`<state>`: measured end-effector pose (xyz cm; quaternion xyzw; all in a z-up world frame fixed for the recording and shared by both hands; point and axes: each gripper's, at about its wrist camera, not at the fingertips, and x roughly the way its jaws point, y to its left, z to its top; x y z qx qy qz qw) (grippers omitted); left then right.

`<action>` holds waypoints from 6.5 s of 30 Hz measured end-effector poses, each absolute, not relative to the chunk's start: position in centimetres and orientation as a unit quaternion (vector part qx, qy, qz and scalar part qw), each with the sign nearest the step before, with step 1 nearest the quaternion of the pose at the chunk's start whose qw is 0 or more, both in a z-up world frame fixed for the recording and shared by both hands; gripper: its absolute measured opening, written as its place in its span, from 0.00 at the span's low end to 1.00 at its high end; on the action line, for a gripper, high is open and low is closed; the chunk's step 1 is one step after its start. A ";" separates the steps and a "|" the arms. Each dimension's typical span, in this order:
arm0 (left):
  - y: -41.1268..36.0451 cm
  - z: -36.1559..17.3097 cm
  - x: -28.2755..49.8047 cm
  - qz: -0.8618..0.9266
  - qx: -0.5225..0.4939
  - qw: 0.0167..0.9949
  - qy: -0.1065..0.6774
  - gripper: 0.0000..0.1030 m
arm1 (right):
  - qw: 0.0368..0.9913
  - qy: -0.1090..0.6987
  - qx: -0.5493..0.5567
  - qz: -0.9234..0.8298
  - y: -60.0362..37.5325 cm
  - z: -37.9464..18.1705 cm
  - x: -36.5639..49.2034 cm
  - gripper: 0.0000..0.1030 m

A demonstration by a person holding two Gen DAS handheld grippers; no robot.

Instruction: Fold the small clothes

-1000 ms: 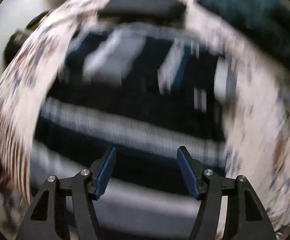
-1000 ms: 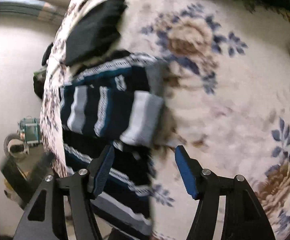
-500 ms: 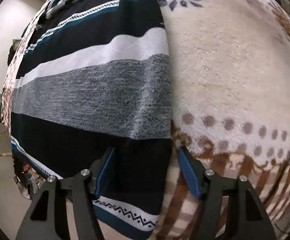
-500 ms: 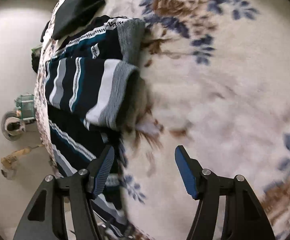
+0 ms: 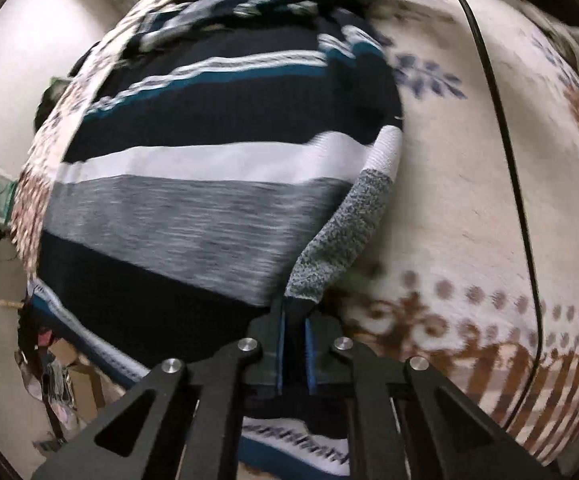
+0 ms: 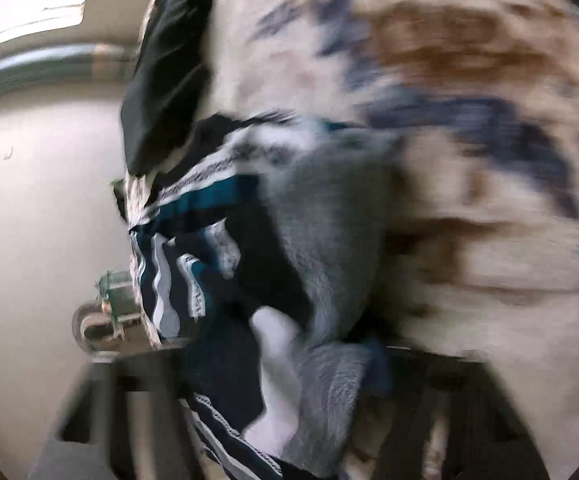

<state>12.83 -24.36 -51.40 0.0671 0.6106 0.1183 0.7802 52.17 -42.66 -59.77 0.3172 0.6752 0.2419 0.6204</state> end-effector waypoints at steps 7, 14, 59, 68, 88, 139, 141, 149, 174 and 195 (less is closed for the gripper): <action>-20.6 -46.1 12.4 0.158 0.059 0.800 0.576 0.05 | 0.646 0.660 0.316 0.215 -40.9 -55.0 52.6 0.18; -13.1 -41.4 12.5 0.202 0.019 0.810 0.550 0.05 | 0.670 0.654 0.266 0.228 -35.0 -46.5 53.7 0.17; 15.5 -49.0 10.7 0.097 -0.209 0.700 0.676 0.66 | 0.542 0.808 0.163 0.164 -18.7 -50.7 25.2 0.79; 13.0 -52.1 10.2 0.018 -0.132 0.713 0.689 0.06 | 0.511 0.820 0.242 0.086 -19.9 -56.1 12.8 0.56; 17.2 -43.7 12.1 -0.092 -0.081 0.735 0.667 0.48 | 0.576 0.782 0.234 0.046 -18.5 -52.5 10.2 0.33; 17.0 -49.3 53.5 -0.159 -0.219 0.716 0.643 0.77 | 0.661 0.692 0.289 0.020 -19.5 -49.4 46.6 0.60; 18.3 -47.4 52.0 -0.148 -0.204 0.733 0.631 0.78 | 0.662 0.690 0.290 0.026 -20.8 -49.3 42.7 0.60; 18.9 -42.5 39.6 -0.220 -0.213 0.709 0.635 0.83 | 0.629 0.715 0.304 0.036 -22.4 -47.2 29.6 0.60; 13.2 -52.6 10.9 -0.111 -0.217 0.625 0.741 0.83 | 0.481 0.764 0.426 0.066 -20.2 -59.1 2.2 0.53; 14.8 -34.6 23.5 -0.170 -0.309 0.765 0.538 0.14 | 0.608 0.631 0.462 0.138 -19.8 -40.2 15.0 0.11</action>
